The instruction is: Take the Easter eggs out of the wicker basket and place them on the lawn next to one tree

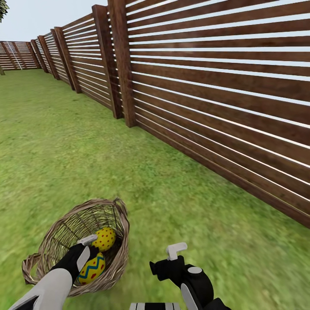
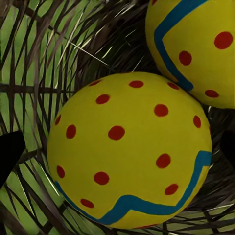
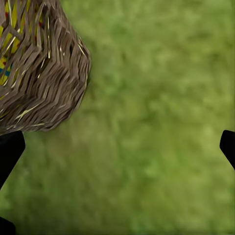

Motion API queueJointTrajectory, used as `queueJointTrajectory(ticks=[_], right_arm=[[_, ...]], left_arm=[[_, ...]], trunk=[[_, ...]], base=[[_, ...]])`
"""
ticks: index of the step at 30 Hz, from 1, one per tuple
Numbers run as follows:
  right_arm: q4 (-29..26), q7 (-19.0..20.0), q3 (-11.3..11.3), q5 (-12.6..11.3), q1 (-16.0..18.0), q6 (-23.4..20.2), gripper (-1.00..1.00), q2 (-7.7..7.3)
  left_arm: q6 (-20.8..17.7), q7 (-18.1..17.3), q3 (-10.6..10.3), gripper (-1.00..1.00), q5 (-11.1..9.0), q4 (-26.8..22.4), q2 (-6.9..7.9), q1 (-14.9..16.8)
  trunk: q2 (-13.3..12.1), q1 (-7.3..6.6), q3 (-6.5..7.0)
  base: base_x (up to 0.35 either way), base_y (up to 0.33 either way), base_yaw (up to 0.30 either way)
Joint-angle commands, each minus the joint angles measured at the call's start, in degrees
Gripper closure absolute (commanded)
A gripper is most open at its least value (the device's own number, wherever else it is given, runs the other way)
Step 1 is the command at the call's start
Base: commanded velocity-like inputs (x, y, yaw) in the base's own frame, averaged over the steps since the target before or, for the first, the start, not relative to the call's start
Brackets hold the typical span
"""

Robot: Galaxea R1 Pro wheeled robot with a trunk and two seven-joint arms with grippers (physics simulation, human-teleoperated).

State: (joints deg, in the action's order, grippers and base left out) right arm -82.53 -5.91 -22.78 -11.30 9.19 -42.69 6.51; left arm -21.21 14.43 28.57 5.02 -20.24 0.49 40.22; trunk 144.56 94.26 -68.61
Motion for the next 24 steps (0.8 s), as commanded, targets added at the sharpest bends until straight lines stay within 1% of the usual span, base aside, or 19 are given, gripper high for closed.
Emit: queueJointTrajectory(ticks=[1, 7, 15, 20, 24], right_arm=[[-0.06, -0.6, -0.08, -0.6, 0.04, -0.2, -1.0, -0.01], [-0.08, -0.6, -0.08, -0.58, 0.04, -0.2, -1.0, -0.01], [-0.08, -0.6, -0.08, -0.56, 0.04, -0.2, -1.0, -0.01], [-0.08, -0.6, -0.12, -0.58, 0.04, -0.2, -1.0, -0.01], [-0.08, -0.6, -0.15, -0.58, 0.04, -0.2, -1.0, -0.01]], left_arm=[[-0.3, -0.1, 0.35, -1.0, 0.52, -0.08, -0.05, 0.03], [-0.25, -0.51, 0.35, -1.0, 0.52, -0.06, 0.01, 0.03], [-0.14, -0.62, 0.35, -1.0, 0.52, -0.06, -0.01, 0.03], [0.75, -0.68, 0.35, -1.0, 0.58, 0.0, -0.04, 0.03], [1.01, -0.71, 0.29, -1.0, 0.66, 0.07, -0.05, 0.03]], trunk=[[0.02, -0.01, -0.05], [0.1, 0.14, -1.37], [0.1, 0.14, -1.37], [0.1, 0.14, -1.37], [0.15, 0.25, -2.26]], base=[[0.0, 0.0, 0.0], [0.0, 0.0, 0.0], [0.0, 0.0, 0.0], [0.0, 0.0, 0.0], [0.0, 0.0, 0.0]])
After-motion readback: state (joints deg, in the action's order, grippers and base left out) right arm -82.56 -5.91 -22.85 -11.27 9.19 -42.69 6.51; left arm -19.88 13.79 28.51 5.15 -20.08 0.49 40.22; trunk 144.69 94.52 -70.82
